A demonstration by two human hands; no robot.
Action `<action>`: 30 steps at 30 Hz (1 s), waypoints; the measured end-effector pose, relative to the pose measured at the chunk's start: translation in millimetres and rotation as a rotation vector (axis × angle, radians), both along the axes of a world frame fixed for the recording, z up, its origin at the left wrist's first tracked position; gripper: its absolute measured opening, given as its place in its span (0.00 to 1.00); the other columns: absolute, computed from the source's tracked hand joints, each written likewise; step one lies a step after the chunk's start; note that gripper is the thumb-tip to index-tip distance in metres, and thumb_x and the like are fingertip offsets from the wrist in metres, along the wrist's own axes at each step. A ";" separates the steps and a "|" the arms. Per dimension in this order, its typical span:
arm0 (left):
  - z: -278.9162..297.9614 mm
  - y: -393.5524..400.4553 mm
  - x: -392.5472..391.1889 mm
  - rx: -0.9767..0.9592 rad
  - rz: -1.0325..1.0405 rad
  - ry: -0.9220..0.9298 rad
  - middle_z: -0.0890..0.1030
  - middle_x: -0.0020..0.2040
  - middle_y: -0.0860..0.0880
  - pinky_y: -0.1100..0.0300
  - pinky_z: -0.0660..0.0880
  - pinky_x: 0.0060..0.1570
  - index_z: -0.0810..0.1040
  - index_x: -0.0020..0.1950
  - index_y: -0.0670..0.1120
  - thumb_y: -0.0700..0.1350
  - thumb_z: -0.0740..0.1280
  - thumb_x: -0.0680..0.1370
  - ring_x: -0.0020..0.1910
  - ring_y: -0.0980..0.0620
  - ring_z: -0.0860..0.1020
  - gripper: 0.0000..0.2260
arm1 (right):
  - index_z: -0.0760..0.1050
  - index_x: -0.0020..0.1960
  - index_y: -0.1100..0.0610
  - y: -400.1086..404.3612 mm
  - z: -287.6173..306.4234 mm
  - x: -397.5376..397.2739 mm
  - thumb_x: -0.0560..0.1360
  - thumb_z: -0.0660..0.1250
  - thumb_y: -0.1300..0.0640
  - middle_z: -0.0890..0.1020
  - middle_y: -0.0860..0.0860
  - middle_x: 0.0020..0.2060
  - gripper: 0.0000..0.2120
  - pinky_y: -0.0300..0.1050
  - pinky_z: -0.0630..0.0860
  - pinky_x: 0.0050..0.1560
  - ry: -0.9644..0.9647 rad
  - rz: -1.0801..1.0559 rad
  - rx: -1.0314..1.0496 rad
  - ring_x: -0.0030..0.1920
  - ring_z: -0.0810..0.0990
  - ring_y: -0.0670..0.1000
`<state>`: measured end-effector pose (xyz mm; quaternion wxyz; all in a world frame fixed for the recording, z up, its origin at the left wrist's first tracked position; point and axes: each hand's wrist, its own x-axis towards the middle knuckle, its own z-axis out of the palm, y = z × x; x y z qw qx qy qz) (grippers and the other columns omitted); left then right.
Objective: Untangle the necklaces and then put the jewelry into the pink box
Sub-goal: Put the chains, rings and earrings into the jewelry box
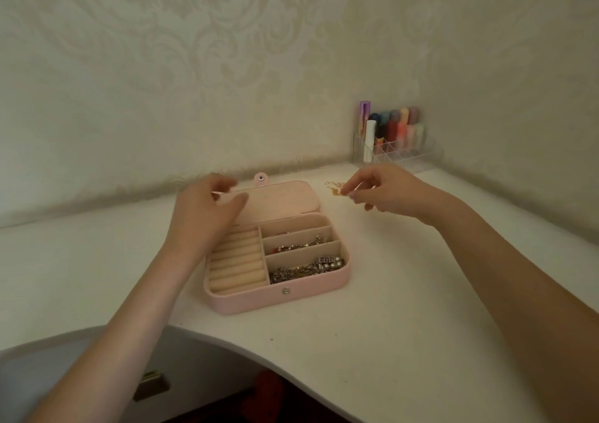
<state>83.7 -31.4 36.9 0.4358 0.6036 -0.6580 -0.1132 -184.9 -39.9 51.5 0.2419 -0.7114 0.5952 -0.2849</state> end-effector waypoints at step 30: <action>-28.0 -70.8 2.7 0.251 -0.055 0.212 0.73 0.55 0.51 0.50 0.68 0.64 0.69 0.54 0.53 0.56 0.80 0.61 0.63 0.49 0.72 0.29 | 0.74 0.51 0.63 -85.3 -46.7 22.6 0.80 0.59 0.60 0.80 0.58 0.44 0.07 0.52 0.75 0.48 0.041 -0.302 -0.491 0.44 0.77 0.55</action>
